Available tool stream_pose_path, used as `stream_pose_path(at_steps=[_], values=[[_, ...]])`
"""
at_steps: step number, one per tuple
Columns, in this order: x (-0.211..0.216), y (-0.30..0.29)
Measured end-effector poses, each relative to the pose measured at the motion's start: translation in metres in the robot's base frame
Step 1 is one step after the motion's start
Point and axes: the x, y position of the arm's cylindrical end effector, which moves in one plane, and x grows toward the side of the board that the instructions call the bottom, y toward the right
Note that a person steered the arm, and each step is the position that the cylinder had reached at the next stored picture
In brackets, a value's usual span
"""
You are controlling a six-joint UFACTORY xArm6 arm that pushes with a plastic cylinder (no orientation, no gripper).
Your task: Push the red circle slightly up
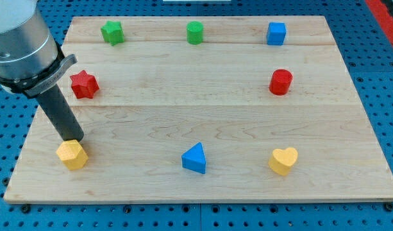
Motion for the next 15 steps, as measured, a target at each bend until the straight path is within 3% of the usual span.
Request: stream_pose_path(at_steps=[2, 5, 7, 9, 10, 11, 12, 13, 14, 15], values=[[-0.023, 0.003], [-0.045, 0.088], [-0.087, 0.223], [-0.074, 0.353], [-0.122, 0.377], [-0.152, 0.381], [-0.137, 0.35], [-0.189, 0.286], [-0.25, 0.328], [-0.304, 0.325]])
